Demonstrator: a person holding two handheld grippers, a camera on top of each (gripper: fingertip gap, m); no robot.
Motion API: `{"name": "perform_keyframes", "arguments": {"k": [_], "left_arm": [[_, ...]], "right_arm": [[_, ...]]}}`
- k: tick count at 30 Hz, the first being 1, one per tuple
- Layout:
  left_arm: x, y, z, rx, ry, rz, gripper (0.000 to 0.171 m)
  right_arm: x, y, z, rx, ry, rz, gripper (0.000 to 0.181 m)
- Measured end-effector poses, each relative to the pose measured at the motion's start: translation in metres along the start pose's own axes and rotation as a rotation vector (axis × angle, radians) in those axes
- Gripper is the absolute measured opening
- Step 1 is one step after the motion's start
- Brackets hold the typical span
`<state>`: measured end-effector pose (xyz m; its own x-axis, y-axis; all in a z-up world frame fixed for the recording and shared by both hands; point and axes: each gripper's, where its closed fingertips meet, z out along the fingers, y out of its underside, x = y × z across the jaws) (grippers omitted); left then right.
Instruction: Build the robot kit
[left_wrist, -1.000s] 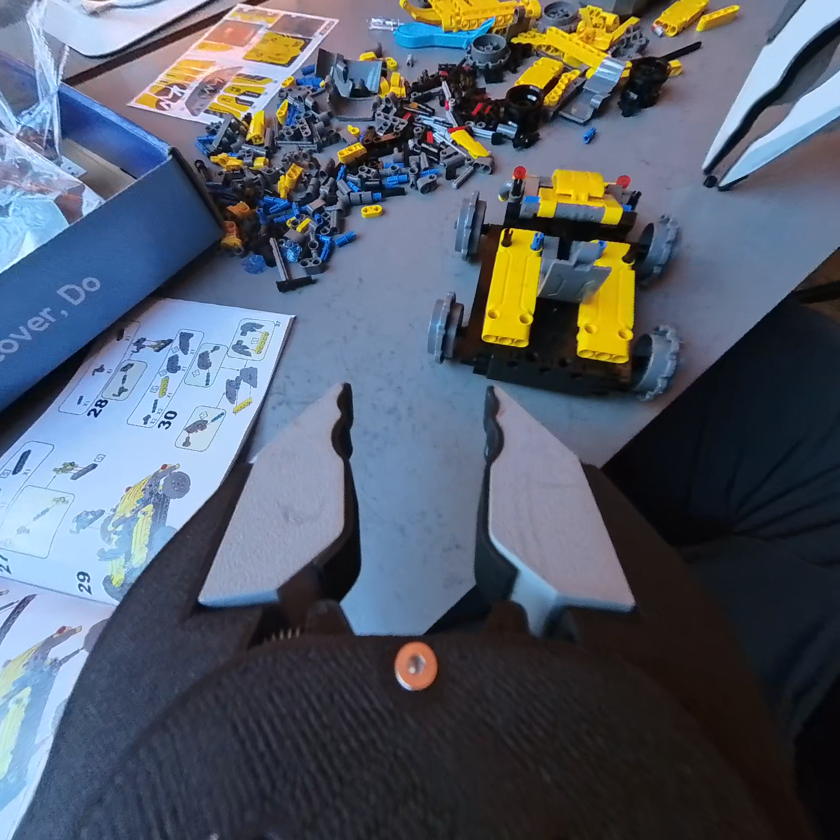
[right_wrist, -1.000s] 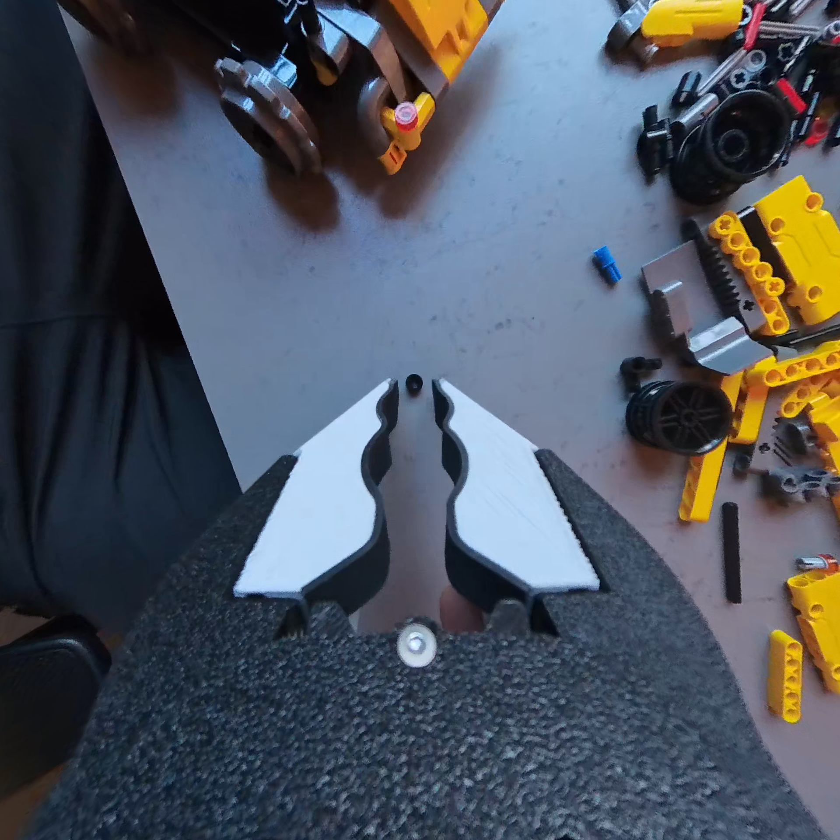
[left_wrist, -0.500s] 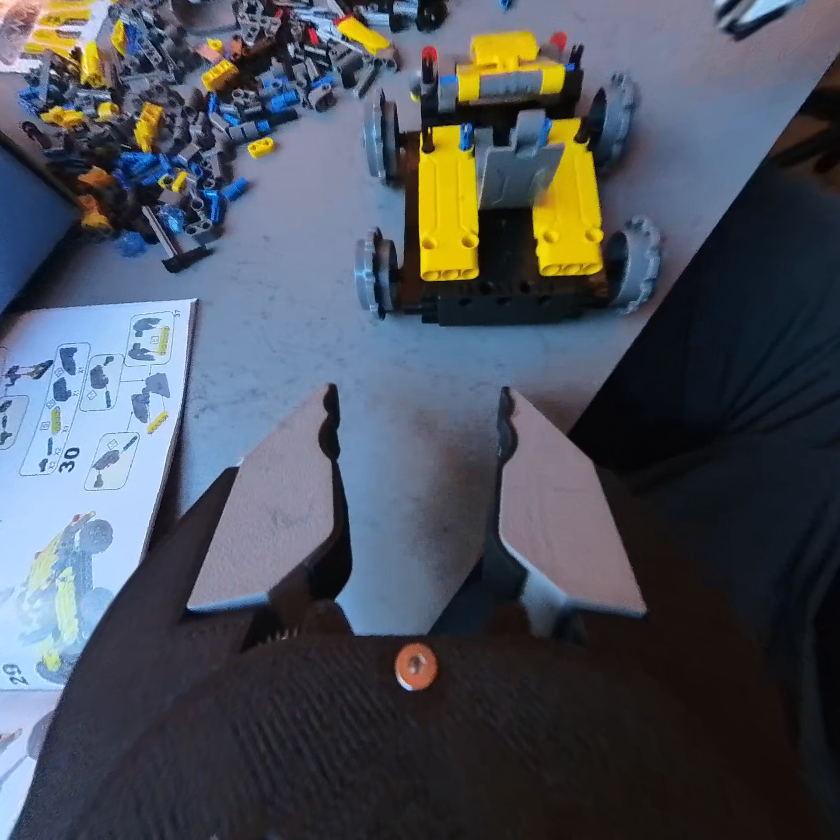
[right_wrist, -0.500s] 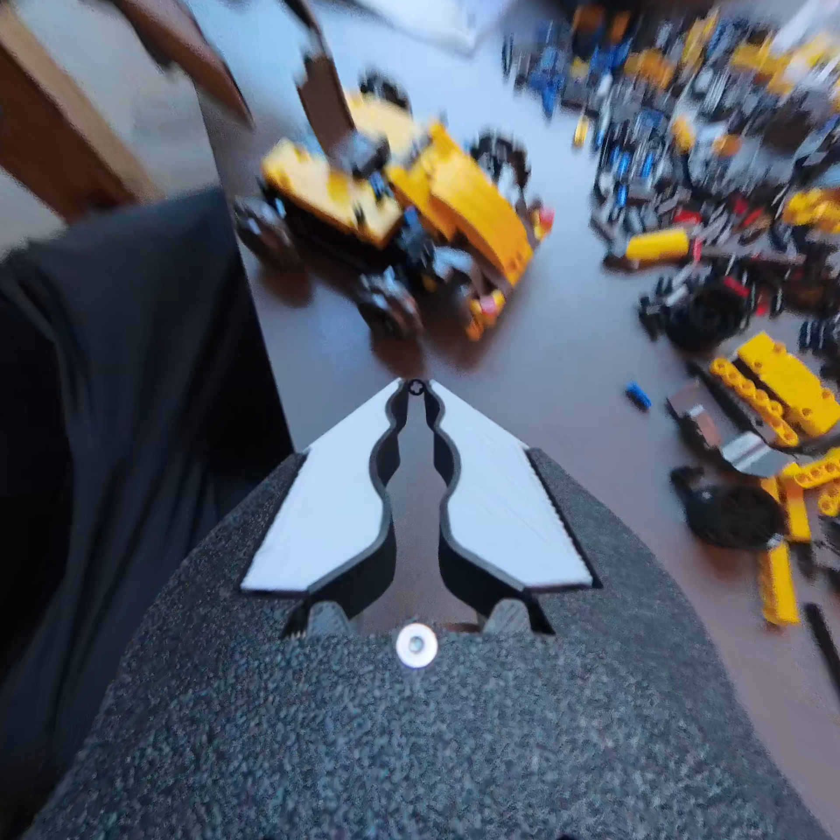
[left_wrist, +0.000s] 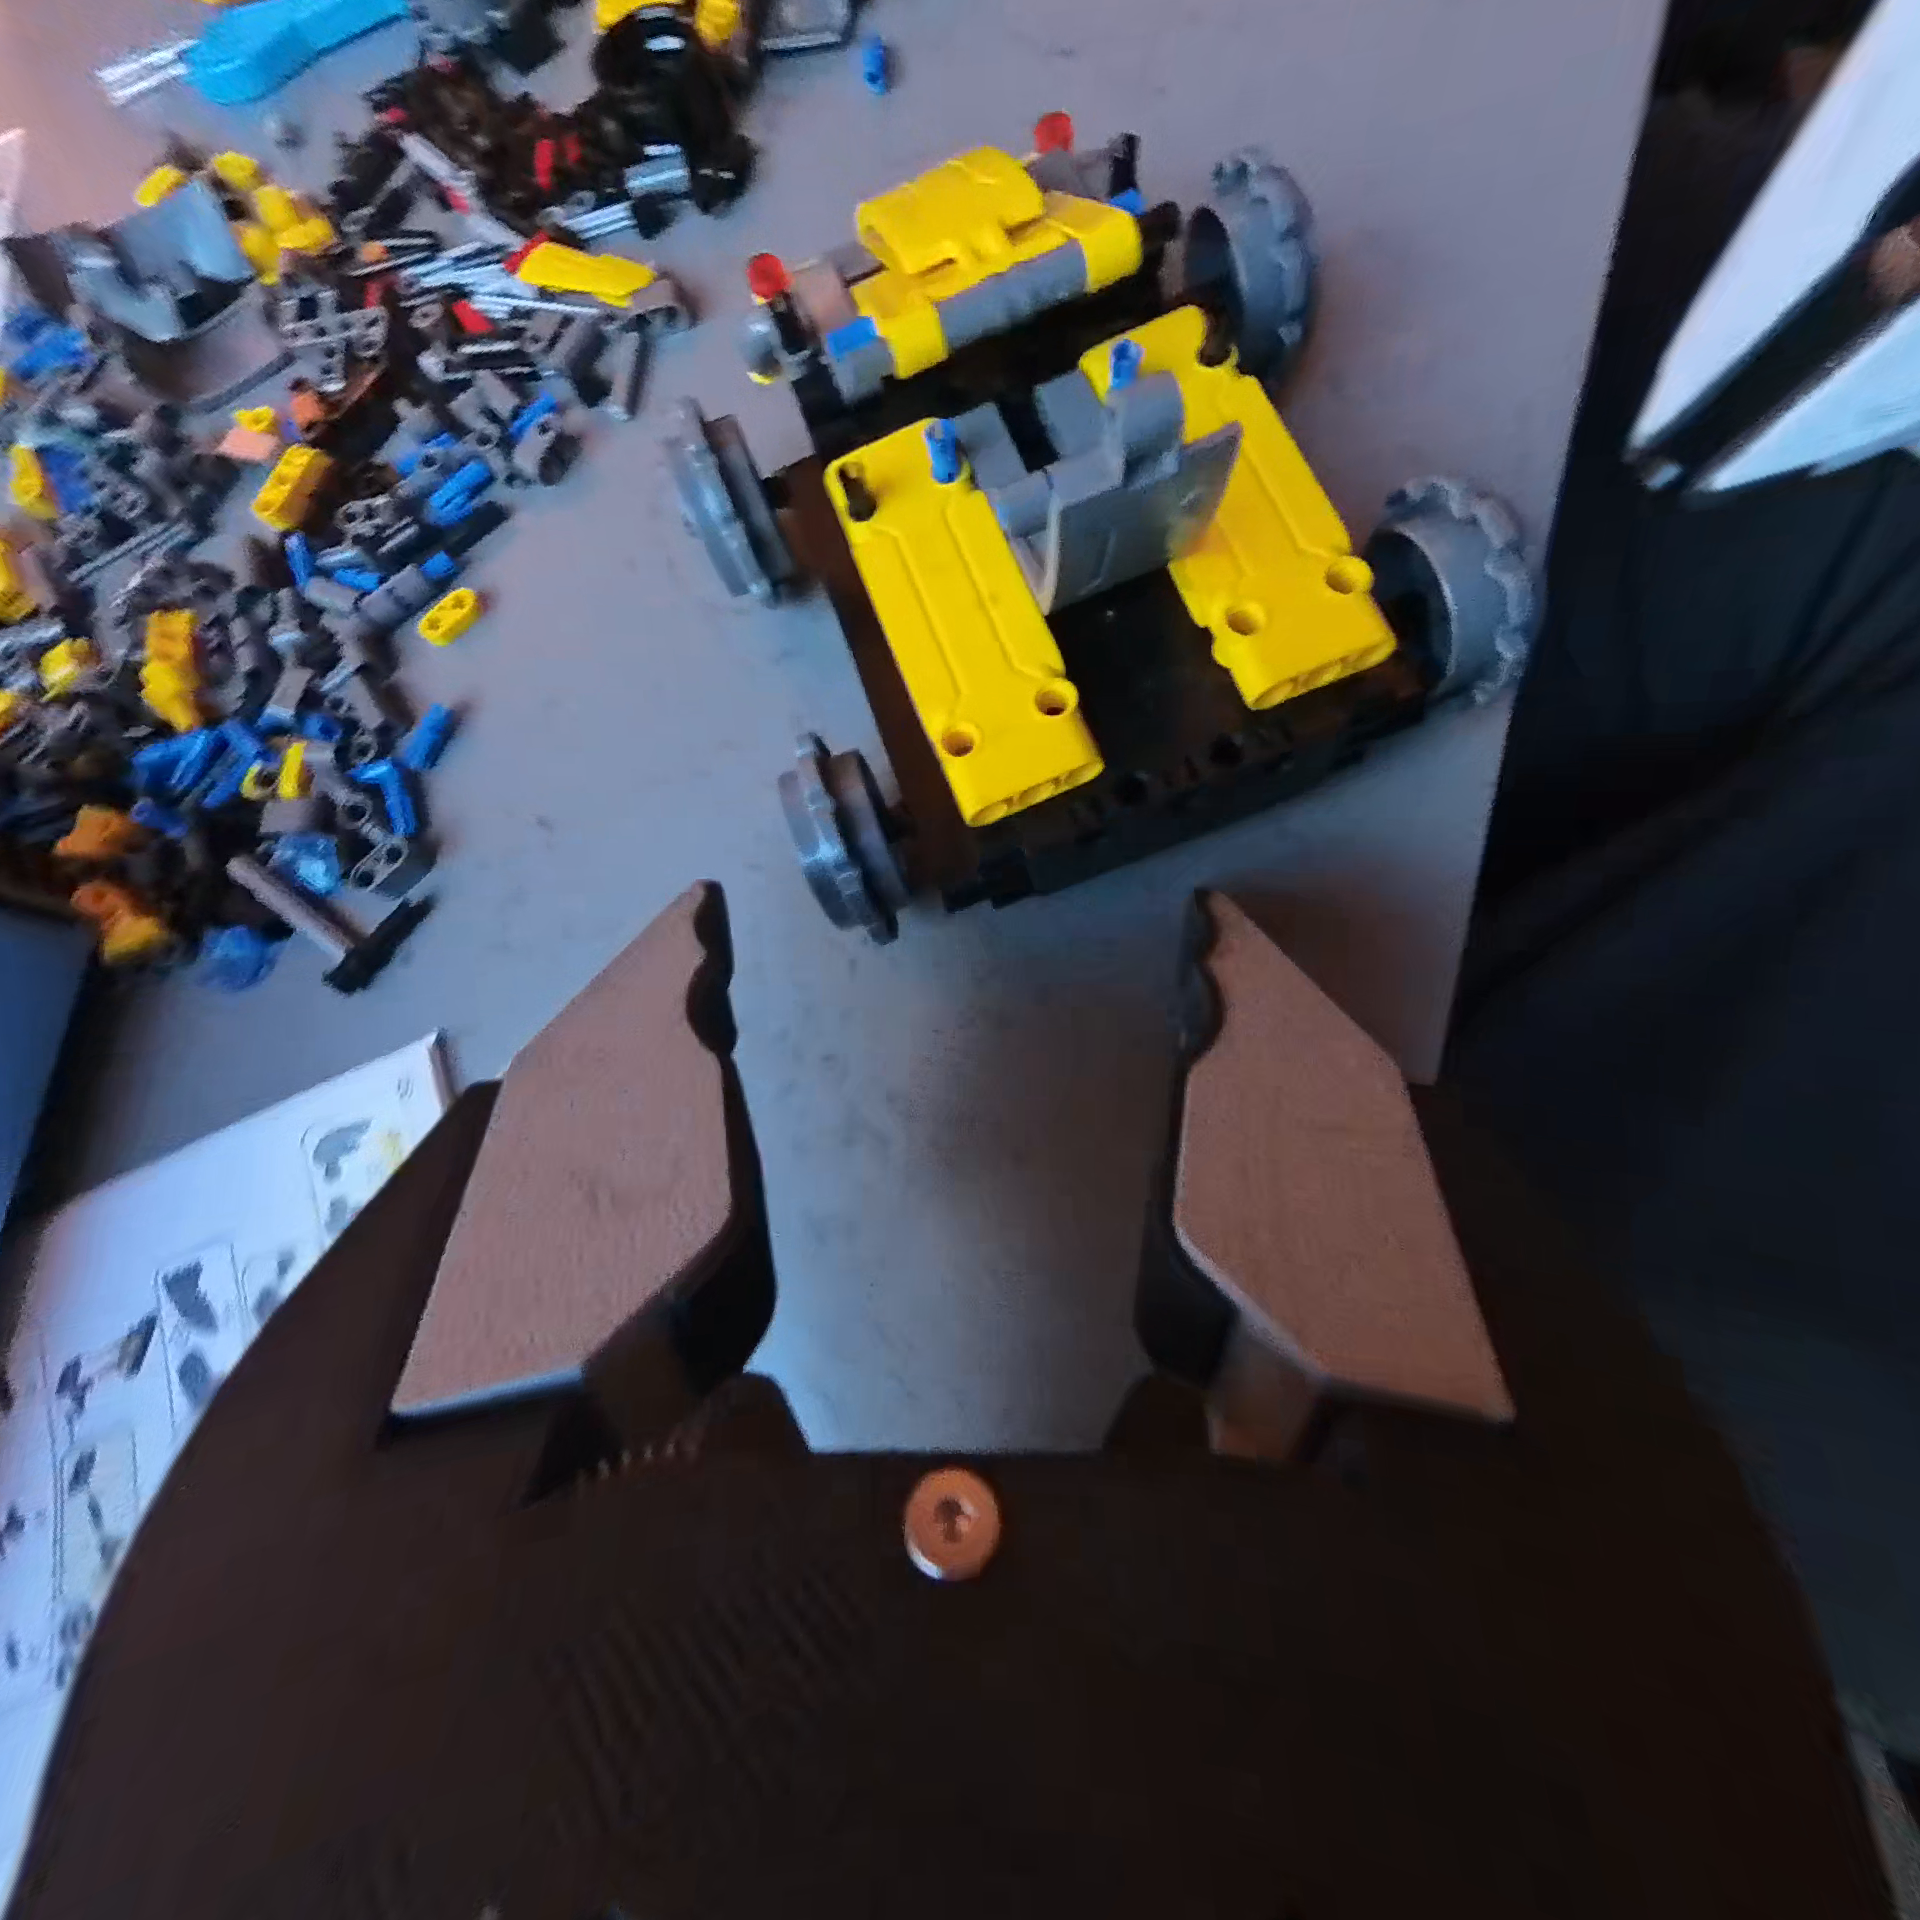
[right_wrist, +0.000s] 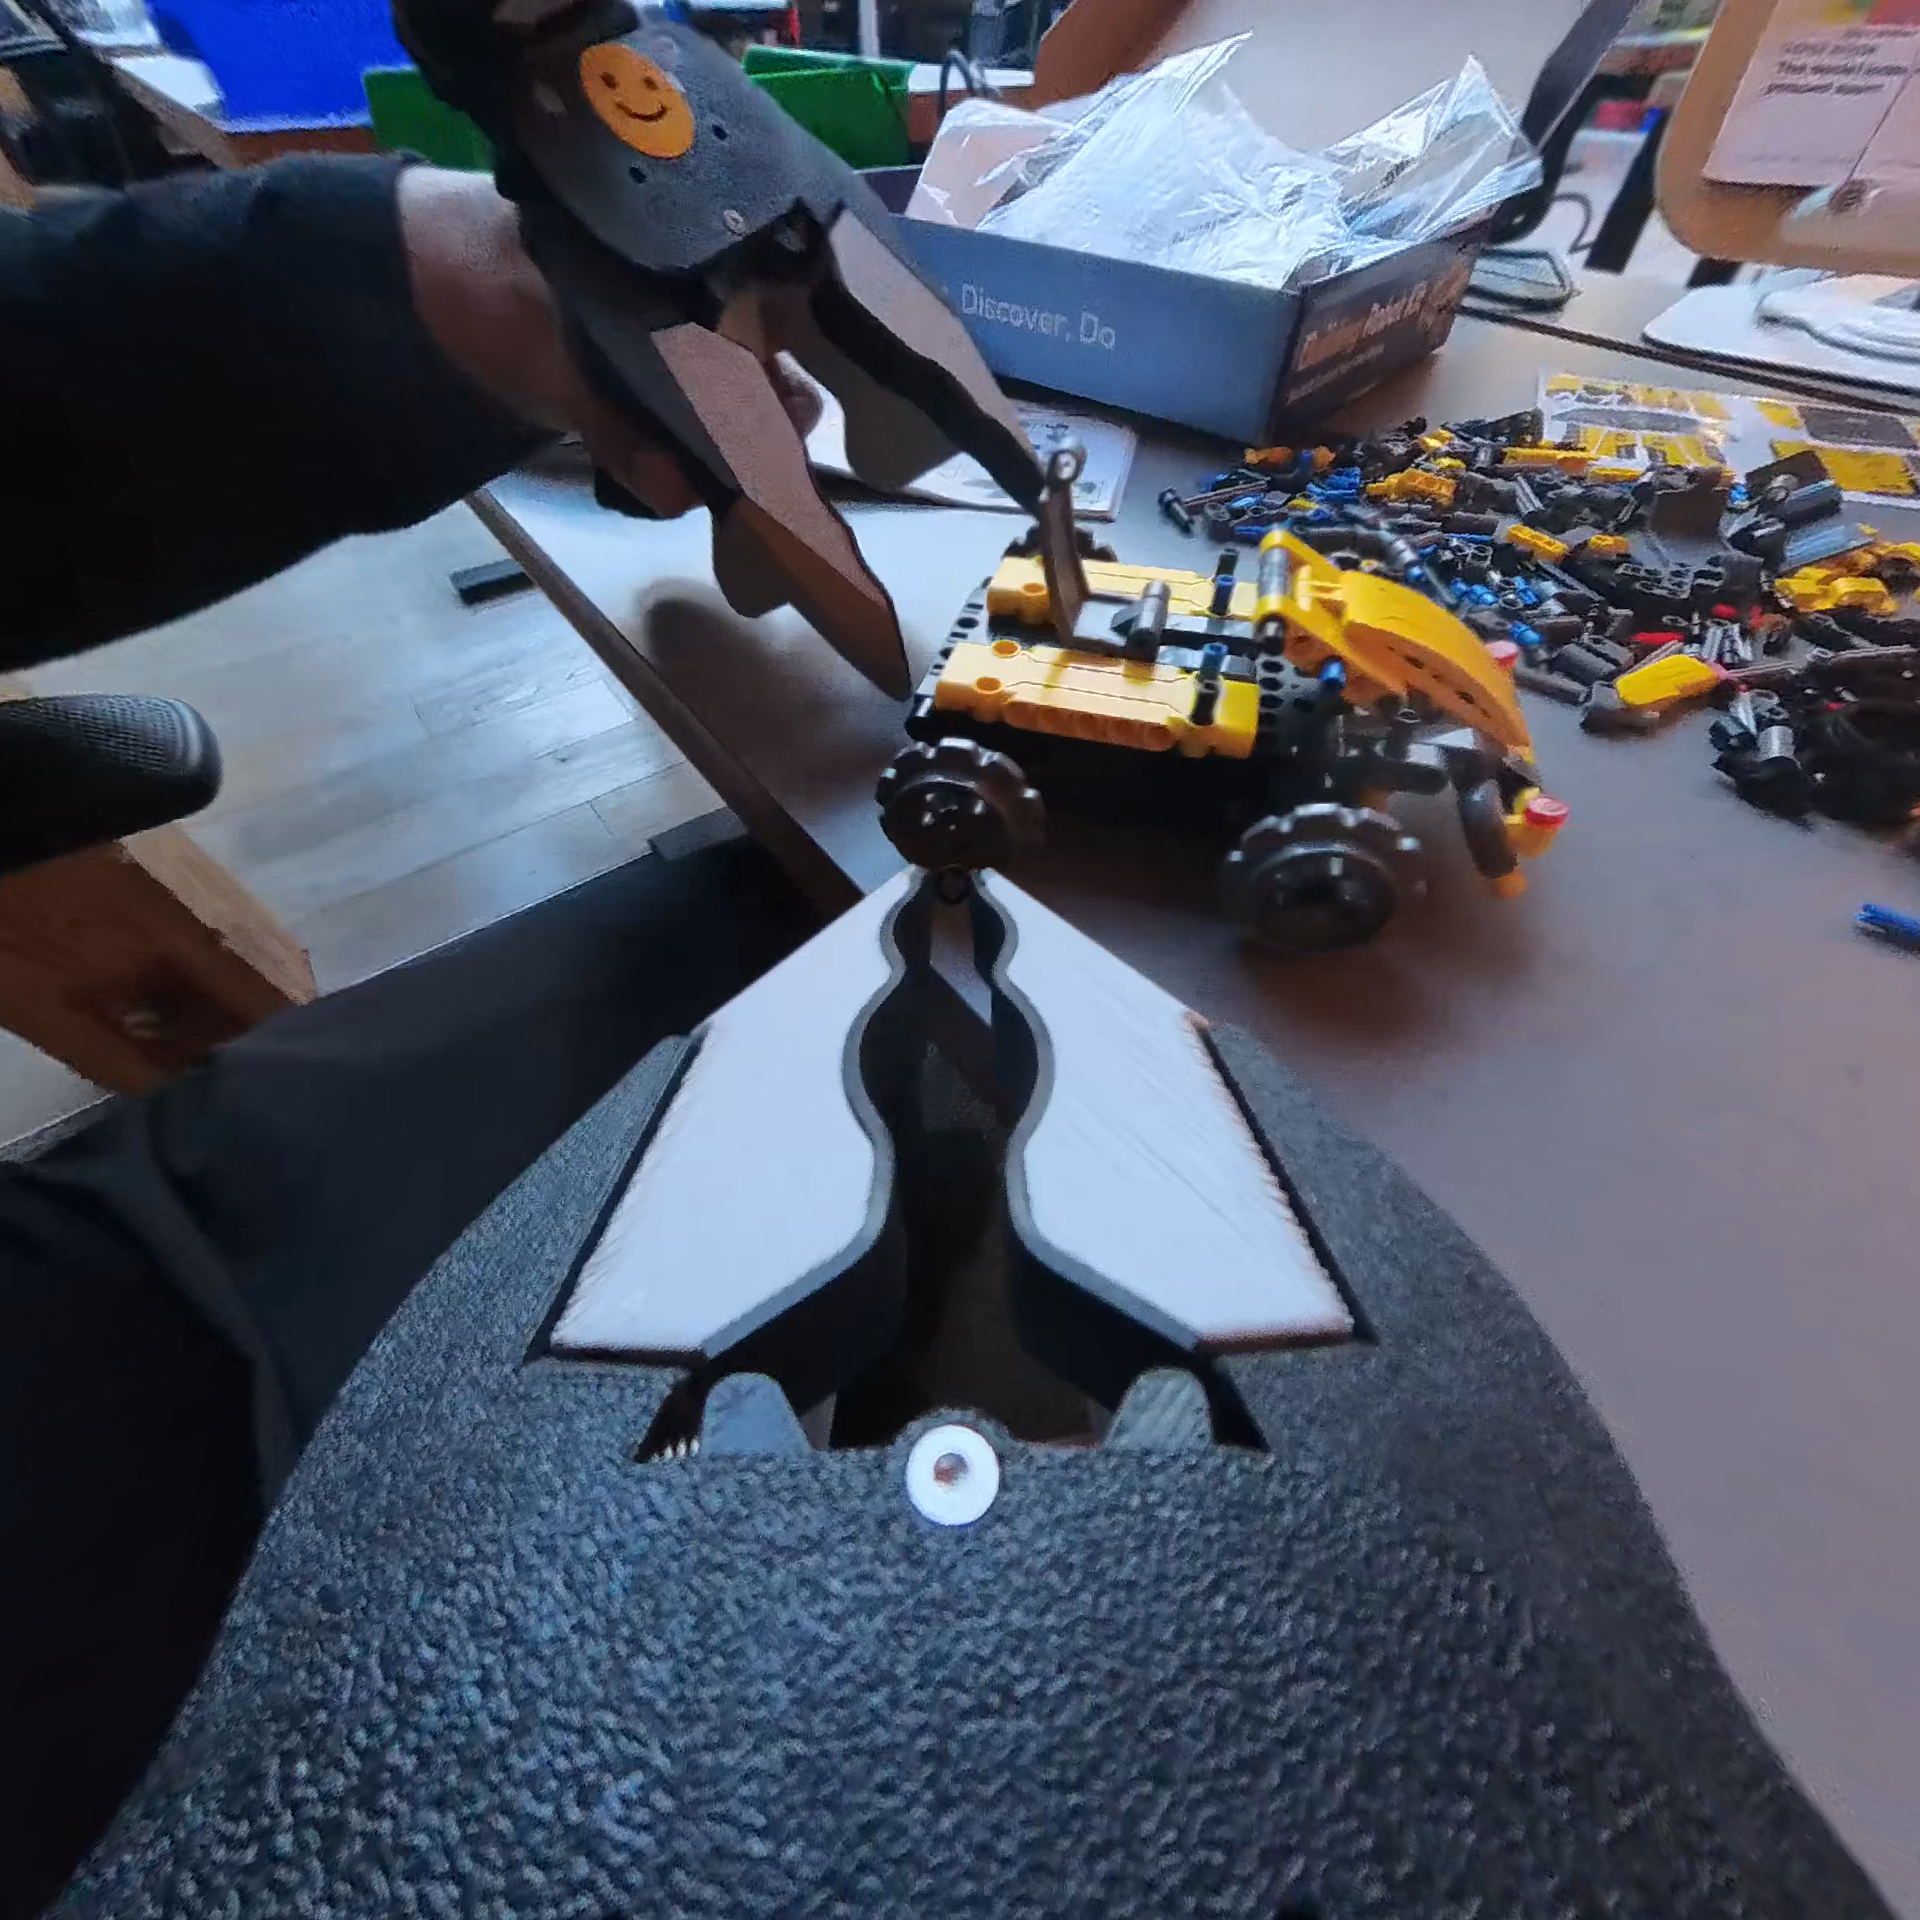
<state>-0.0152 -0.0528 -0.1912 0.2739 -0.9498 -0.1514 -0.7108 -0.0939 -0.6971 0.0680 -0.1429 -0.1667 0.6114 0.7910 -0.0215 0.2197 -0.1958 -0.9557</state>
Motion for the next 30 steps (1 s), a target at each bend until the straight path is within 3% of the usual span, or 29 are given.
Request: {"name": "perform_keyframes", "arguments": {"k": [6, 13, 16, 21, 24, 27, 30], "left_arm": [[0.011, -0.008, 0.014, 0.027, 0.112, 0.078, 0.083], [0.023, -0.008, 0.011, 0.075, 0.102, 0.076, 0.064], [0.016, -0.007, 0.007, 0.069, 0.046, 0.128, 0.067], [0.02, -0.017, 0.003, 0.091, 0.081, 0.201, 0.068], [0.012, -0.019, 0.006, 0.016, 0.069, 0.173, 0.073], [0.016, -0.019, 0.008, -0.044, 0.134, 0.19, 0.087], [0.02, -0.027, 0.013, -0.029, 0.17, 0.228, 0.087]], "right_arm": [[0.003, -0.001, 0.014, 0.092, 0.137, -0.045, 0.007], [0.005, 0.009, 0.008, 0.105, 0.214, -0.073, 0.007], [0.009, 0.006, 0.003, 0.119, 0.244, -0.09, 0.007], [0.014, 0.01, -0.001, 0.144, 0.246, -0.069, 0.007], [0.011, 0.01, -0.002, 0.18, 0.225, -0.062, 0.007], [0.01, 0.007, -0.001, 0.213, 0.203, -0.044, 0.007], [0.013, 0.008, 0.002, 0.216, 0.193, -0.033, 0.007]]}}
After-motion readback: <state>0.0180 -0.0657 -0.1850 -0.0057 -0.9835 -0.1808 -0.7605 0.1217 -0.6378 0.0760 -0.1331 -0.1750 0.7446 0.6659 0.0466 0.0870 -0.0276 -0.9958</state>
